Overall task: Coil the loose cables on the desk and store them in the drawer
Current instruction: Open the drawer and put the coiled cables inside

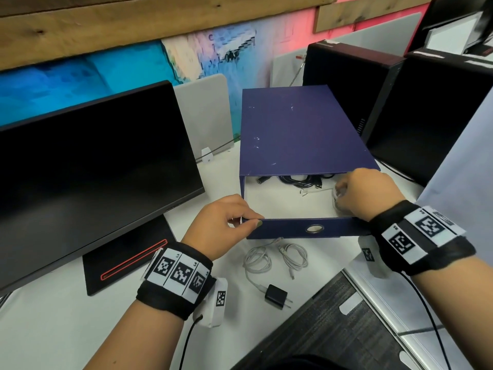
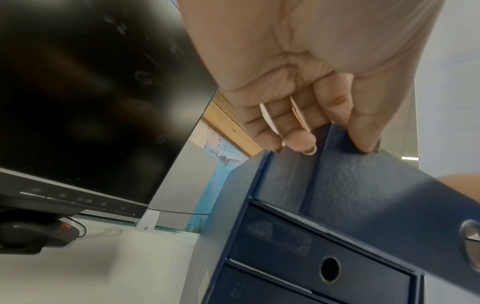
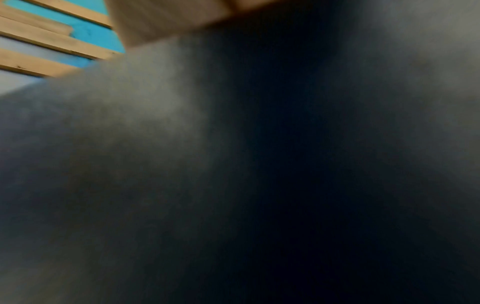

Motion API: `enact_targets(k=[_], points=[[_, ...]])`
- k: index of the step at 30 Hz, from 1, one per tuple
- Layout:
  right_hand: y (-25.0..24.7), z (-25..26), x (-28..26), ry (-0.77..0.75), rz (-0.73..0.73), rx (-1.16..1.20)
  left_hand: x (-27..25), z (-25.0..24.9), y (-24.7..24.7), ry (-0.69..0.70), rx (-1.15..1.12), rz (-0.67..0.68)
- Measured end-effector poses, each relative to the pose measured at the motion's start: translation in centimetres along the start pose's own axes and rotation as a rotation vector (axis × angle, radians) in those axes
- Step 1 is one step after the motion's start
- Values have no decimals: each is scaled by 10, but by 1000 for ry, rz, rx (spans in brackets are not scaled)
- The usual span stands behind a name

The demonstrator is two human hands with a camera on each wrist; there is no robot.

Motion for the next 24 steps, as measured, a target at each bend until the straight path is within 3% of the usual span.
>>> enact_targets(k=[4,7,11,13,17,20,24], points=[[1,1,-3,-1,-7,146,0,-1,0,4,84,-17],[-14,8,-10,-65,-191,242,1,-7,-1,28,182,-45],[-44,42,-37,-277,-455,324,8,-10,-3,45,269,-92],[-52,66,-54,-406,-500,363,14,-10,-4,50,303,-109],[-28,101,-73,-580,-347,447,28,-9,-5,38,312,-145],[24,121,-74,-672,-140,416,33,-8,-6,46,253,-184],[137,102,-54,-449,218,282,34,2,-4,-21,185,-180]])
Point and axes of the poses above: each hand's wrist, its own x-axis towards the middle knuckle, its own y-axis out of the palm, z = x × y, the point moved 10 cm from there along x, towards the middle knuckle, and after that the axes turned 6 degrees about -y, right-handed, at the moved point
